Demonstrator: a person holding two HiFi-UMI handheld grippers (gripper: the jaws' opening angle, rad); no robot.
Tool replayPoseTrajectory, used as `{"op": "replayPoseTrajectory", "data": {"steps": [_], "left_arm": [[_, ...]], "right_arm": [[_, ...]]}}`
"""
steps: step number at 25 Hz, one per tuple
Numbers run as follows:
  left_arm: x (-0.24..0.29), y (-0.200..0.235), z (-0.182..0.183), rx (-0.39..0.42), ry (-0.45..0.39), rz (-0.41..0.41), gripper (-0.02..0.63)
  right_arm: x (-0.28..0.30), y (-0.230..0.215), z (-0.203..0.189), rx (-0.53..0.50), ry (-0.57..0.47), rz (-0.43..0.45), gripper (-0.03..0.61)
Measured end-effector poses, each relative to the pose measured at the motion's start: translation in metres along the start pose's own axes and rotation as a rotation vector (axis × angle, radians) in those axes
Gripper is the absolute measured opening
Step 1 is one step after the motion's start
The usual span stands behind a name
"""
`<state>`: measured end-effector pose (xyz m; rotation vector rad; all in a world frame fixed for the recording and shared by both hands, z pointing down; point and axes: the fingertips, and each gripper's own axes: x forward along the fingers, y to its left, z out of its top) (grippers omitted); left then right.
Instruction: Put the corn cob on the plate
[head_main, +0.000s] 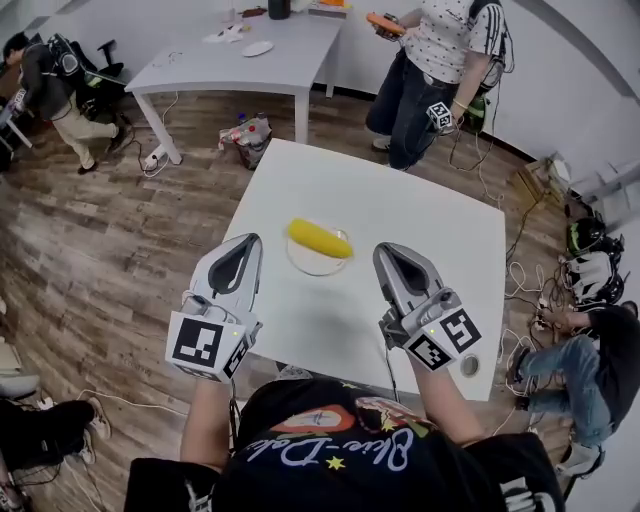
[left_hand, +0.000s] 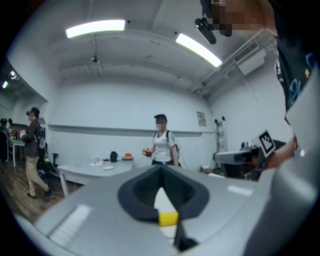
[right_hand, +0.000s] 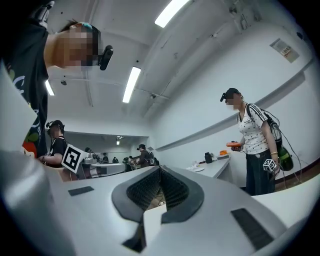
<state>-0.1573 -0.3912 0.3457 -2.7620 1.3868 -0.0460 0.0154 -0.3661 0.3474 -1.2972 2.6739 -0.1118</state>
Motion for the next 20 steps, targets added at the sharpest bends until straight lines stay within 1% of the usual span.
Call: {"op": "replayPoseTrajectory", "data": {"steps": [2,5,8,15,20], "left_arm": [[-0.001,-0.005,-0.001,-0.002,0.003,-0.002,-0.005],[0.001,-0.012,-0.004,0.031,0.026,-0.019,-0.005],[-0.001,-0.016,-0.005,0.044,0.033,-0.025,-0.005],[-0.001,-0.013,-0.006,0.05,0.047,-0.013,-0.005],[-0.009,0.0,-0.014,0.054,0.045,0.004,-0.005]], "right_arm": [[-0.005,-0.002,0.001,-0.012,0.003,-0.005,0.017],[-0.011,-0.012,-0.008,-0.038,0.031,-0.039,0.017],[-0.019,-0.018,-0.018,-0.022,0.06,-0.065,0.017],[-0.019,-0.029,-0.039,0.001,0.14,-0.084,0.015],[-0.01,-0.021,-0.05,-0.011,0.149,-0.08,0.017]]}}
